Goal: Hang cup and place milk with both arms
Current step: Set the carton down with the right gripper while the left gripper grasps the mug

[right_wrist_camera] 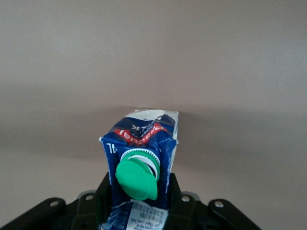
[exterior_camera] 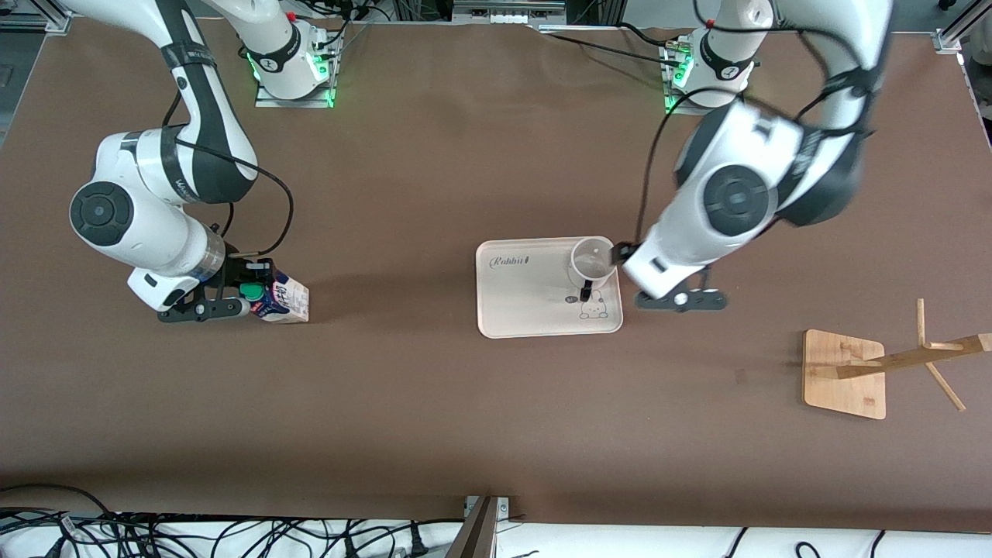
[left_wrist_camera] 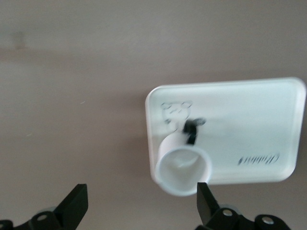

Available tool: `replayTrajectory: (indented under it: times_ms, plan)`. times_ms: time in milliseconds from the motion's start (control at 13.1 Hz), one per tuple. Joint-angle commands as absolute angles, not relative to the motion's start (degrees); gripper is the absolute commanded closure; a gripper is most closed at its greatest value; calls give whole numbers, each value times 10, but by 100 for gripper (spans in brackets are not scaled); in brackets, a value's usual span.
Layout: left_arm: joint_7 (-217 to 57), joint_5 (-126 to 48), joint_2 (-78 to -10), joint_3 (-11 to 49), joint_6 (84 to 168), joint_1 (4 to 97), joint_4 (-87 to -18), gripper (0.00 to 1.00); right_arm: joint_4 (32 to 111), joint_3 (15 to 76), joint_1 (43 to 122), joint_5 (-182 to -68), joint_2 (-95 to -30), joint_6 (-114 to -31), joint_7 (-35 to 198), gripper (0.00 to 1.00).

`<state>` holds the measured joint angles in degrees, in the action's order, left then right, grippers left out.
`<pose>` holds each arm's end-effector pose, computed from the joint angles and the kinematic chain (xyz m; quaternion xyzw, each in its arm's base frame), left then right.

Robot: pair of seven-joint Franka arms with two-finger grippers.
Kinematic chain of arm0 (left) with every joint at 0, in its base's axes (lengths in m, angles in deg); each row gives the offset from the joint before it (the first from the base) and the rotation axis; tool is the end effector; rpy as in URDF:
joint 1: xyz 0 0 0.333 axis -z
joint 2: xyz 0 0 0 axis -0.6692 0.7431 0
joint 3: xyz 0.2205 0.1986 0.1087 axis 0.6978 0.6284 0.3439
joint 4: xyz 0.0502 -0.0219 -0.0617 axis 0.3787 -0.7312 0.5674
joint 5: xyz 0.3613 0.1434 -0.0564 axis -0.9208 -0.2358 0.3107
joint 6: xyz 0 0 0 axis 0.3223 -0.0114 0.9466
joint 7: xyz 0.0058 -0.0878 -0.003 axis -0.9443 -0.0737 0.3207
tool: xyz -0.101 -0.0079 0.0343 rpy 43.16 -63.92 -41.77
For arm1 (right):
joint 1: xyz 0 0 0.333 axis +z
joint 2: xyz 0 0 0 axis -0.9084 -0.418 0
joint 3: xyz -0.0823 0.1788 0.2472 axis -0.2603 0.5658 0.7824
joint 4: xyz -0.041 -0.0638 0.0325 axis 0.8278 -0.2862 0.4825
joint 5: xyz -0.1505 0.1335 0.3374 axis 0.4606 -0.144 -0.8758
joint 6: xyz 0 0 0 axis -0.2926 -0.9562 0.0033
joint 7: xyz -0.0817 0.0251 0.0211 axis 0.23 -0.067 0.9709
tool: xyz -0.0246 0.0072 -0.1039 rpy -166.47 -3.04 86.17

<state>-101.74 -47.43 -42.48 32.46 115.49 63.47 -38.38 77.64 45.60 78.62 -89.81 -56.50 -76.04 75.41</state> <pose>0.6135 -0.2934 0.3886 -0.9978 -0.0227 0.0616 0.0037 0.6152 0.0930 0.3543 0.9977 0.0562 -0.0375 0.0042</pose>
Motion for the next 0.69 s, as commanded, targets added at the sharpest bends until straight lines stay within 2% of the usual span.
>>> replayTrajectory:
  times_ms: [0, 152, 457, 609]
  plan:
    - [-1068, -479, -378, 329, 1233, 675, -377, 0, 799, 454, 787, -908, -543, -768, 774, 52]
    - [-1092, -479, -361, 330, 1247, 696, -387, 0, 799, 447, 787, -916, -545, -769, 783, 49]
    - [-1106, -528, -386, 329, 1247, 718, -459, 0, 799, 446, 782, -916, -546, -769, 788, 43]
    - [-1114, -544, -389, 329, 1257, 724, -494, 0, 795, 447, 778, -916, -546, -766, 789, 29]
